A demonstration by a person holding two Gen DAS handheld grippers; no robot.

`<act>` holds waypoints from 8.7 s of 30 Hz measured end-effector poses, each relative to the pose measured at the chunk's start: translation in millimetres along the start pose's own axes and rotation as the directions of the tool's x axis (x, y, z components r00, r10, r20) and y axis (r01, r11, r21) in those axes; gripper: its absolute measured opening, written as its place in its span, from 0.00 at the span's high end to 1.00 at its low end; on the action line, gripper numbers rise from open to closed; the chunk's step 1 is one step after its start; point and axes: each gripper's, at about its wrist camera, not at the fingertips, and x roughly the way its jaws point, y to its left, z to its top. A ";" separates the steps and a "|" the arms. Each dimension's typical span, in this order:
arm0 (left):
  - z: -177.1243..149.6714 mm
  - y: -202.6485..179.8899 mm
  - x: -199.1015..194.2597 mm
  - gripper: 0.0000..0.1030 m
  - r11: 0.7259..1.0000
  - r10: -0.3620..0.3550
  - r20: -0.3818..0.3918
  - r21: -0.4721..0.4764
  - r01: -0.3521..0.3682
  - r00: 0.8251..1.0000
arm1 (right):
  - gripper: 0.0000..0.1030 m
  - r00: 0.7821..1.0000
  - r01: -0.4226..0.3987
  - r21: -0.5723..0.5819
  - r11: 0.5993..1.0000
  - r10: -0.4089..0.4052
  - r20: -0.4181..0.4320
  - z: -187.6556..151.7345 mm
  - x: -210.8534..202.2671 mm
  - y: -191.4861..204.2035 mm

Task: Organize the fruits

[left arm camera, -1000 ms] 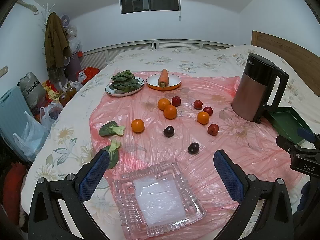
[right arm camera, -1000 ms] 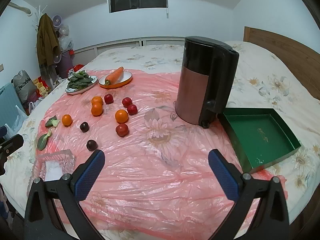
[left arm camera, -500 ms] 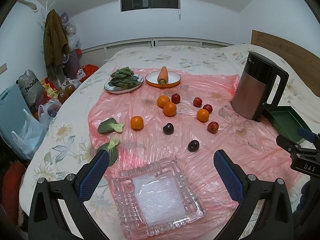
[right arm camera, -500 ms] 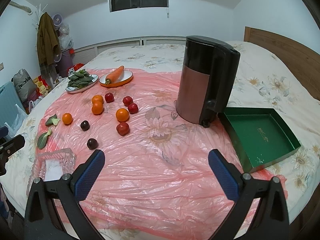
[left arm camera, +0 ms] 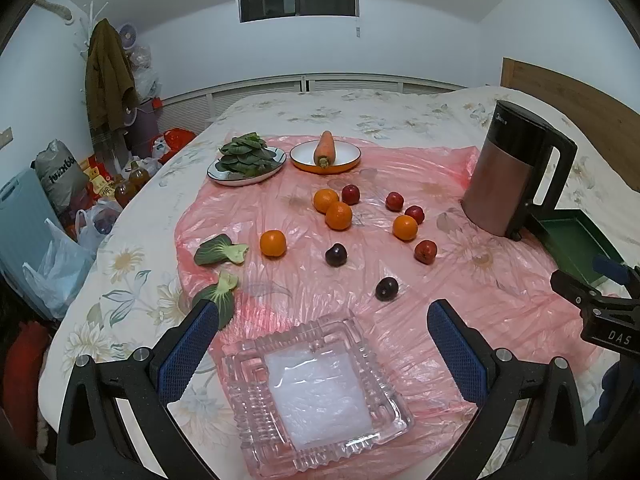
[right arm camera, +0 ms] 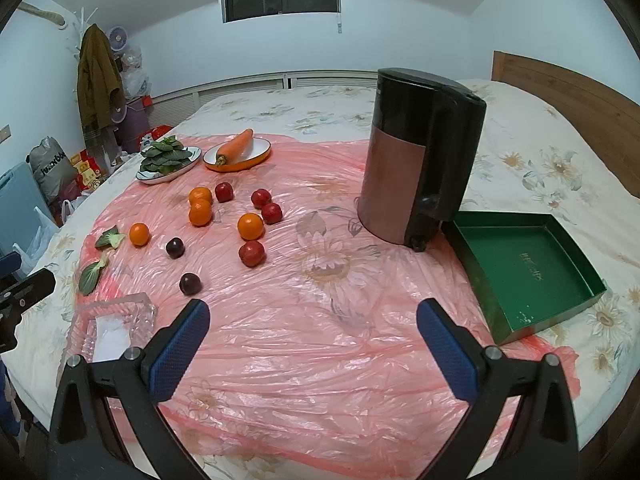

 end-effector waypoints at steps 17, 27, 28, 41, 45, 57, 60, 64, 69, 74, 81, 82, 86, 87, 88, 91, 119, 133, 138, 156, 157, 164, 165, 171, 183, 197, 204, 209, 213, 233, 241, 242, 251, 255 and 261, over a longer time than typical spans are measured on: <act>-3.6 2.2 0.6 0.01 1.000 -0.013 -0.004 -0.007 0.013 1.000 | 0.00 1.000 0.007 -0.002 1.000 -0.007 0.005 0.0 -2.7 1.6; -5.8 4.0 1.9 0.01 1.000 -0.030 -0.013 0.001 0.030 0.999 | 0.00 1.000 0.029 -0.006 1.000 -0.029 0.013 3.2 -12.1 2.2; -6.0 4.7 1.6 0.01 1.000 -0.029 -0.014 0.001 0.029 0.999 | 0.00 0.999 0.031 -0.007 0.999 -0.031 0.014 4.2 -13.4 2.5; -9.2 20.5 -2.4 0.01 0.999 -0.026 -0.029 -0.029 0.025 0.999 | 0.00 0.999 0.045 -0.028 0.999 -0.044 0.017 5.1 -18.4 9.6; -10.5 22.9 -1.8 0.01 0.999 -0.024 -0.033 -0.027 0.023 0.999 | 0.00 0.999 0.049 -0.031 0.998 -0.048 0.015 4.4 -18.3 10.6; -13.4 30.1 1.0 0.01 1.000 -0.015 -0.060 0.005 0.015 0.998 | 0.00 0.999 0.040 -0.050 0.998 -0.039 0.016 4.8 -20.6 16.6; -16.3 36.1 5.5 0.01 0.999 -0.013 -0.094 0.034 0.016 0.995 | 0.00 1.000 0.002 -0.051 0.999 -0.001 0.021 9.7 -18.4 20.6; -24.2 49.2 17.8 0.01 0.999 -0.047 -0.155 -0.009 0.046 0.987 | 0.00 0.997 -0.064 -0.063 0.996 0.066 0.026 14.3 -5.2 29.2; -29.8 47.4 33.4 0.01 0.998 -0.064 -0.183 -0.030 0.060 0.981 | 0.00 0.991 -0.131 -0.103 0.986 0.130 -0.015 16.6 28.1 38.4; -13.7 19.0 54.4 0.05 0.990 -0.141 -0.188 -0.016 0.141 0.972 | 0.00 0.980 -0.194 -0.117 0.974 0.188 -0.060 24.7 64.5 40.5; 7.2 -13.3 109.9 0.35 0.974 -0.223 -0.236 -0.008 0.228 0.946 | 0.04 0.954 -0.284 -0.162 0.945 0.261 -0.149 37.7 121.8 45.1; 7.6 -16.6 121.1 0.43 0.971 -0.236 -0.255 -0.013 0.241 0.938 | 0.12 0.949 -0.298 -0.167 0.940 0.272 -0.160 39.5 130.6 46.4; 6.8 -24.5 147.7 0.55 0.964 -0.258 -0.301 -0.020 0.264 0.918 | 0.31 0.928 -0.348 -0.176 0.921 0.312 -0.203 43.4 161.0 50.8; 6.8 -26.2 151.6 0.55 0.964 -0.259 -0.306 -0.018 0.266 0.916 | 0.32 0.924 -0.357 -0.177 0.917 0.319 -0.211 44.3 167.8 51.6; 7.3 -28.4 156.9 0.55 0.963 -0.260 -0.314 -0.016 0.269 0.913 | 0.36 0.919 -0.367 -0.178 0.913 0.326 -0.220 45.0 175.8 52.3; 9.6 -33.7 164.8 0.56 0.963 -0.258 -0.322 -0.007 0.271 0.911 | 0.43 0.911 -0.382 -0.178 0.907 0.337 -0.240 46.0 190.2 51.5; 4.6 -51.9 190.9 0.79 0.959 -0.247 -0.376 0.038 0.282 0.893 | 0.89 0.893 -0.399 -0.158 0.904 0.344 -0.289 36.5 213.5 47.1; 12.1 -56.8 152.4 0.79 0.963 -0.251 -0.341 0.012 0.271 0.906 | 0.89 0.903 -0.398 -0.078 0.914 0.376 -0.208 23.0 144.9 4.9; 14.9 -86.7 136.9 0.79 0.949 -0.286 -0.344 0.030 0.315 0.895 | 0.89 0.924 -0.350 -0.038 0.936 0.339 -0.176 11.6 117.3 -40.9; 47.7 -288.5 118.0 0.79 0.805 -0.466 -0.390 0.185 0.563 0.794 | 0.89 0.995 -0.025 0.149 0.989 0.039 -0.091 0.4 82.8 -252.5; 48.6 -297.8 117.2 0.79 0.798 -0.471 -0.393 0.193 0.571 0.790 | 0.89 0.996 -0.010 0.157 0.987 0.024 -0.089 0.4 83.1 -260.3; 54.5 -377.7 130.0 0.79 0.745 -0.481 -0.441 0.249 0.618 0.758 | 0.89 0.994 0.079 0.206 0.975 -0.061 -0.092 -7.7 91.7 -313.3; 54.6 -388.3 132.5 0.79 0.740 -0.476 -0.446 0.263 0.619 0.758 | 0.89 0.993 0.089 0.208 0.974 -0.070 -0.097 -10.4 93.6 -318.3; 44.5 -434.1 140.3 0.79 0.711 -0.426 -0.477 0.348 0.611 0.768 | 0.89 0.984 0.142 0.210 0.967 -0.115 -0.135 -22.1 105.9 -338.5; 13.2 -461.1 156.1 0.78 0.684 -0.326 -0.516 0.450 0.574 0.792 | 0.88 0.975 0.186 0.164 0.969 -0.161 -0.156 -29.4 113.4 -340.7; 24.2 -440.1 128.7 0.38 0.687 -0.366 -0.444 0.464 0.559 0.818 | 0.29 0.976 0.206 0.196 0.959 -0.187 -0.113 -27.4 87.2 -339.0; 23.4 -414.1 105.2 0.31 0.694 -0.366 -0.423 0.469 0.546 0.829 | 0.29 0.980 0.193 0.216 0.957 -0.176 -0.096 -31.2 67.2 -330.5; 21.5 -391.9 87.0 0.30 0.711 -0.357 -0.415 0.460 0.531 0.837 | 0.29 0.985 0.168 0.241 0.956 -0.154 -0.077 -35.4 49.3 -320.0; 21.5 -370.6 73.0 0.30 0.736 -0.340 -0.392 0.454 0.501 0.855 | 0.28 0.990 0.142 0.267 0.953 -0.133 -0.052 -39.0 32.3 -308.4; 2.3 -261.2 30.7 0.30 0.825 -0.308 -0.344 0.368 0.429 0.887 | 0.22 0.999 0.039 0.230 0.972 -0.040 0.000 -46.6 -16.9 -212.4; -4.1 -213.4 23.5 0.30 0.865 -0.302 -0.310 0.308 0.396 0.901 | 0.22 1.000 -0.003 0.201 0.980 0.002 0.007 -45.0 -20.0 -162.6; -4.6 -207.2 23.5 0.30 0.870 -0.300 -0.305 0.300 0.390 0.904 | 0.22 1.000 -0.006 0.190 0.982 0.004 0.007 -43.6 -19.4 -154.9; -5.5 -144.0 31.9 0.30 0.922 -0.253 -0.264 0.227 0.315 0.931 | 0.22 0.998 -0.062 0.114 0.992 0.063 -0.004 -29.7 -7.3 -98.6; -3.7 -117.6 38.7 0.30 0.937 -0.245 -0.256 0.184 0.296 0.935 | 0.22 0.996 -0.082 0.085 0.993 0.084 -0.019 -22.8 3.4 -79.1; -1.7 -85.6 51.1 0.30 0.949 -0.232 -0.252 0.151 0.275 0.939 | 0.23 0.993 -0.107 0.037 0.994 0.108 -0.043 -12.5 21.1 -52.7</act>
